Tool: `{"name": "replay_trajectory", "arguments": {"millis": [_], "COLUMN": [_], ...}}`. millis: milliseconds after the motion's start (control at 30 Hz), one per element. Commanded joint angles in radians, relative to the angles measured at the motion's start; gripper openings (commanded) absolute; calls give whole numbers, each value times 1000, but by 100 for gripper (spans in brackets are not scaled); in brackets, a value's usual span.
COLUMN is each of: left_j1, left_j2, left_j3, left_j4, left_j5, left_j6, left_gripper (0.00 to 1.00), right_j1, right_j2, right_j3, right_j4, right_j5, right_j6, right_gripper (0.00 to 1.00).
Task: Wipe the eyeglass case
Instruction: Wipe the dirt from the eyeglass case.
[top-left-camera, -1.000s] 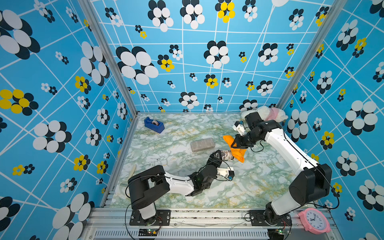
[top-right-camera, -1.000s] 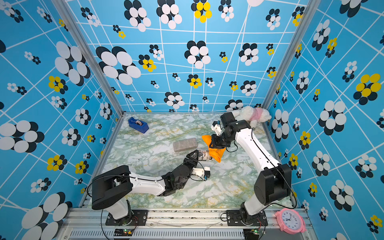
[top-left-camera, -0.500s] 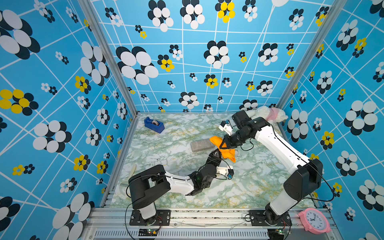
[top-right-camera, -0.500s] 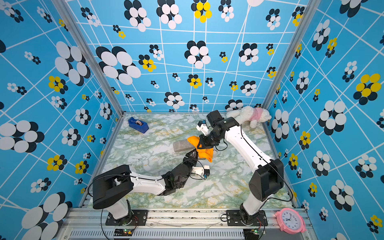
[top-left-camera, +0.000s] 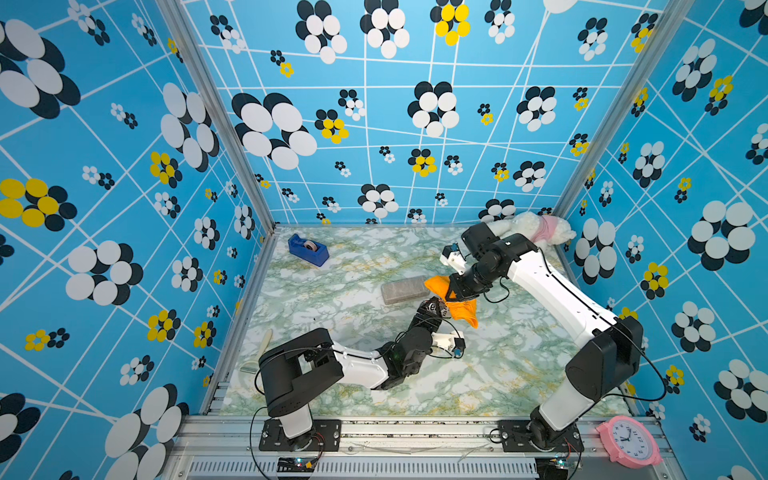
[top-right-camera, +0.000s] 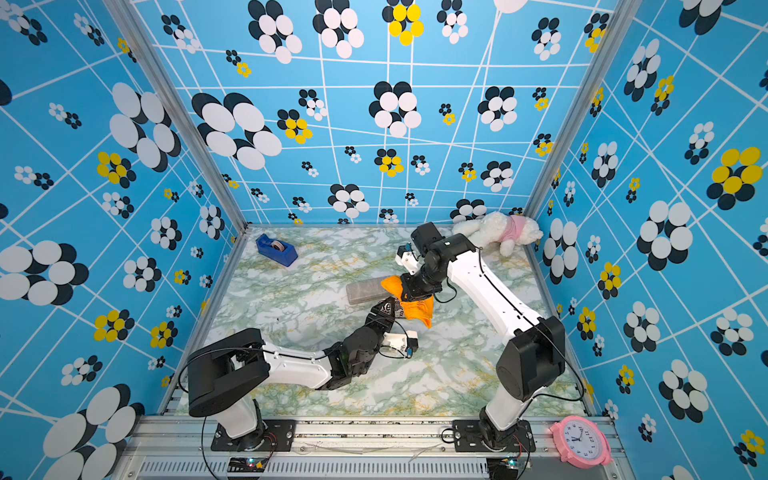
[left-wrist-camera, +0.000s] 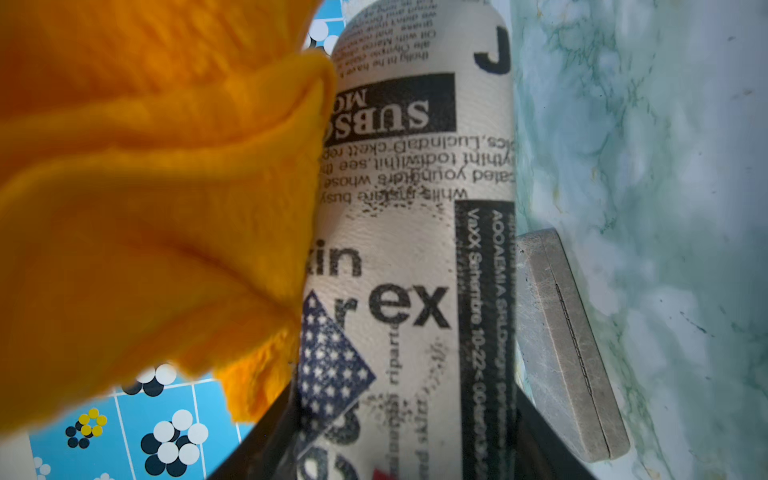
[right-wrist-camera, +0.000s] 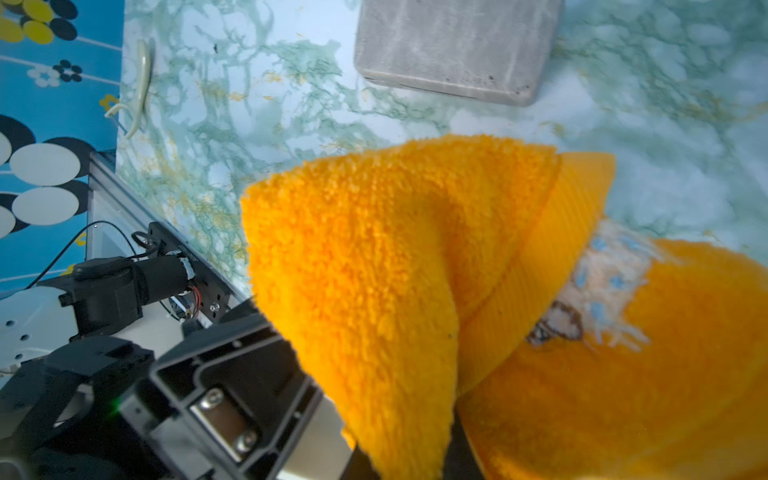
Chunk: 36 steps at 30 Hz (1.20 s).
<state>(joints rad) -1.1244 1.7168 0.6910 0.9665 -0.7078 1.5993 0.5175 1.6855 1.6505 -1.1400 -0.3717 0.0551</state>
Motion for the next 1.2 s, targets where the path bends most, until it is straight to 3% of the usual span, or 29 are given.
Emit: {"name": "replay_trajectory", "arguments": {"millis": [0, 167, 367, 667, 767, 833, 933, 1000, 1100, 1167], "left_j1": [5, 8, 9, 21, 21, 32, 98, 158, 197, 214], "left_j2": [-45, -37, -58, -128, -212, -302, -460, -546, -634, -665], "left_j3": [59, 52, 43, -8, -22, -19, 25, 45, 26, 37], "left_j4": [187, 205, 200, 129, -72, -289, -702, -864, -964, -1026], "left_j5": [-5, -12, -22, -50, -52, -25, 142, 288, 395, 455], "left_j6": [-58, -59, -62, -157, -316, -501, -846, -1018, -1132, -1188], "left_gripper": [18, 18, 18, 18, 17, 17, 17, 16, 16, 16], "right_j1": [39, 20, -120, -210, -246, -249, -249, -249, -254, -253], "right_j2": [13, -21, -64, -124, -179, -216, -293, -340, -394, -441], "right_j3": [18, -30, -206, -251, -331, -342, -352, -356, -336, -362], "right_j4": [-101, -103, -42, 19, 138, 185, 280, 331, 357, 427], "right_j5": [-81, -43, 5, 150, 143, 127, 29, -26, -110, -244], "right_j6": [-10, -22, -16, 15, 45, 58, 65, 69, 74, 114], "right_gripper": [0, 0, 0, 0, 0, 0, 0, 0, 0, 0]}}
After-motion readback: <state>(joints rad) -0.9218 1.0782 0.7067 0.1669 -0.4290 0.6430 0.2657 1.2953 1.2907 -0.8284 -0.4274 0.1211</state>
